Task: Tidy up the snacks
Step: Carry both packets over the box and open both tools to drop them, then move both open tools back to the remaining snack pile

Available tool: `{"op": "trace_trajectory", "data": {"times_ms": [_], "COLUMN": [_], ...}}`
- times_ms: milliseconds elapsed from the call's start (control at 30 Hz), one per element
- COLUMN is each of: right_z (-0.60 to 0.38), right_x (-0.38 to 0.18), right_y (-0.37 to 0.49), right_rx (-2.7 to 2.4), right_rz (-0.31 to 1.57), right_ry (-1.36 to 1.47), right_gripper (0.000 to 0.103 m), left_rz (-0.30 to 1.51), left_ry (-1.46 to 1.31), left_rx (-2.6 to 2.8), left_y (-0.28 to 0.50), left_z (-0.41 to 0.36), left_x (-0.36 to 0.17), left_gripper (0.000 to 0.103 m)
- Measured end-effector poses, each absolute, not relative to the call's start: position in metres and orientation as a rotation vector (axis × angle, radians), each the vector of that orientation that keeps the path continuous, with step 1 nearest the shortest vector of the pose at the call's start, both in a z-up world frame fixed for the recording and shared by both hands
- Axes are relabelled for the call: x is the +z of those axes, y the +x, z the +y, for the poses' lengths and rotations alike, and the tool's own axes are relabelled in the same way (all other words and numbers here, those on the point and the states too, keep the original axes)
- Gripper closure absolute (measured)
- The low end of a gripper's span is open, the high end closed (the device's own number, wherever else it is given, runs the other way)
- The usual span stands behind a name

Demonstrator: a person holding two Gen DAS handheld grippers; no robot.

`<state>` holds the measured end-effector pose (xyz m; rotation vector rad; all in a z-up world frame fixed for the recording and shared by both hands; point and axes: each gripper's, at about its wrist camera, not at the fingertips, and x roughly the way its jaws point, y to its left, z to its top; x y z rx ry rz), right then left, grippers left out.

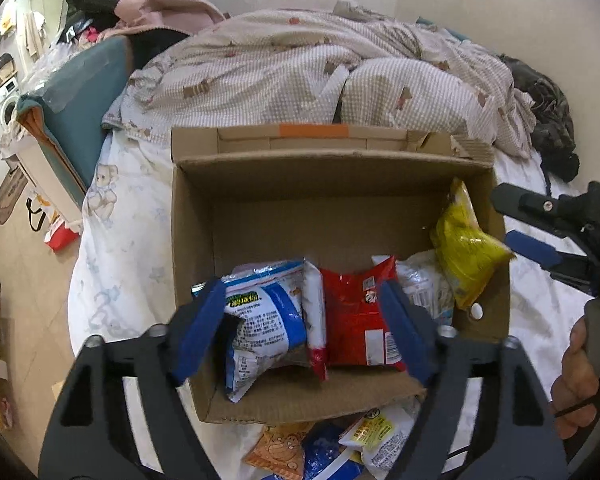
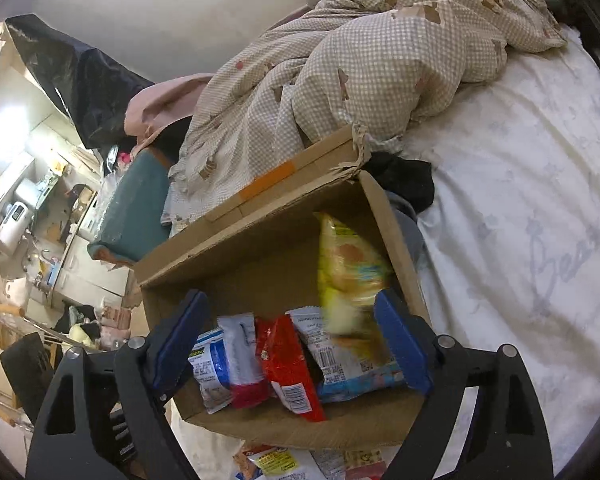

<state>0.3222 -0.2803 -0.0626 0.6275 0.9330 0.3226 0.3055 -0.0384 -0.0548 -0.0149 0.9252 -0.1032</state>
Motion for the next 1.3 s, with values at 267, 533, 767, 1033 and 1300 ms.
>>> {"op": "trace_trajectory", "data": {"times_ms": [267, 533, 767, 1033, 1300], "right_z": [-0.277, -0.277, -0.279, -0.273, -0.273], "right_x": [-0.065, -0.064, -0.058, -0.039, -0.031], "right_y": [0.322, 0.319, 0.307, 0.282, 0.248], "right_rx": [0.340, 0.333, 0.310, 0.313, 0.315], "right_rz": [0.946, 0.950, 0.945, 0.914, 0.903], "right_ry": [0.623, 0.614, 0.566, 0.470, 0.426], "right_gripper": [0.014, 0.014, 0.014, 0.014, 0.014], "left_rz": [0.925, 0.923, 0.886, 0.889, 0.866], "left_ry": [-0.006, -0.017, -0.027, -0.078, -0.147], "left_rx": [-0.092, -0.080, -0.074, -0.073, -0.062], "left_y": [0.305, 0.301, 0.287, 0.276, 0.254], "left_z": [-0.036, -0.029, -0.017, 0.005, 0.029], "left_x": [-0.054, -0.053, -0.046, -0.034, -0.023], "left_gripper": [0.024, 0.024, 0.024, 0.024, 0.014]}}
